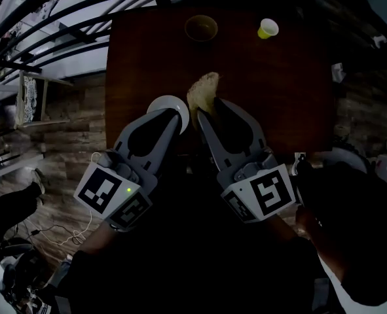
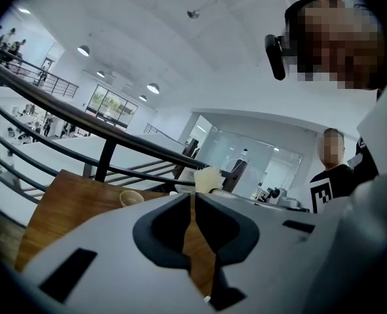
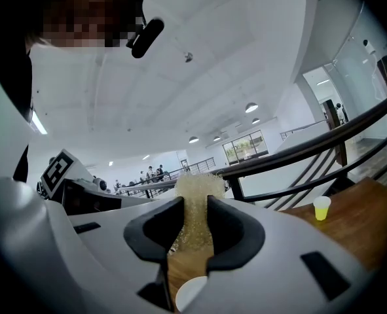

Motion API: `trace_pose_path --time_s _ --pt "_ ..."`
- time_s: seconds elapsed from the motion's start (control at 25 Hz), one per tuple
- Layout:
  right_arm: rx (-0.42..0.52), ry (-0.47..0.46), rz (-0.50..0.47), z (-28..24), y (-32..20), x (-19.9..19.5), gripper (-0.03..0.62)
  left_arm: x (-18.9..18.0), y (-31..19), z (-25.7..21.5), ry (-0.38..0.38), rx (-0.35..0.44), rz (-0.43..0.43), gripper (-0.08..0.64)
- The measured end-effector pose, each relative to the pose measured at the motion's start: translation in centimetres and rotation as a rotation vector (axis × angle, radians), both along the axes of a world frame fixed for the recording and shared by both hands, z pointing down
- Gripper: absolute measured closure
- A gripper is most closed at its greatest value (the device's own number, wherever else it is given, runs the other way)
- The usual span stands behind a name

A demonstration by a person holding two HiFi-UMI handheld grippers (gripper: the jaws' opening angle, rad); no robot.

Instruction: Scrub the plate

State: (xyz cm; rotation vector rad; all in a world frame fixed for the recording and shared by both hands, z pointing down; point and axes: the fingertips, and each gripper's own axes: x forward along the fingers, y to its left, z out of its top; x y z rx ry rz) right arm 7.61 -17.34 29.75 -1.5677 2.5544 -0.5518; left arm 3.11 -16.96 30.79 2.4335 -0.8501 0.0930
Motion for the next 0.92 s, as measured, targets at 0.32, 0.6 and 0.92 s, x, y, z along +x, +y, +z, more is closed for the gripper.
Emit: trace_pose_path --time_s 0.32,0.6,0.92 --pt "-0.008 -0.003 -0.006 0.61 -0.34 -0.13 0.472 0.15 -0.58 0.58 0.000 -0.010 0.000 0.526" --pt "-0.011 -0.009 -0.020 0.77 -0.18 -0.22 0.472 0.31 -0.47 0.77 -0.002 -0.009 0.002 0.526" --pt "-0.016 -0.020 -0.017 0.74 0.03 -0.08 0.472 0.72 -0.14 1.07 -0.008 -0.022 0.014 0.526"
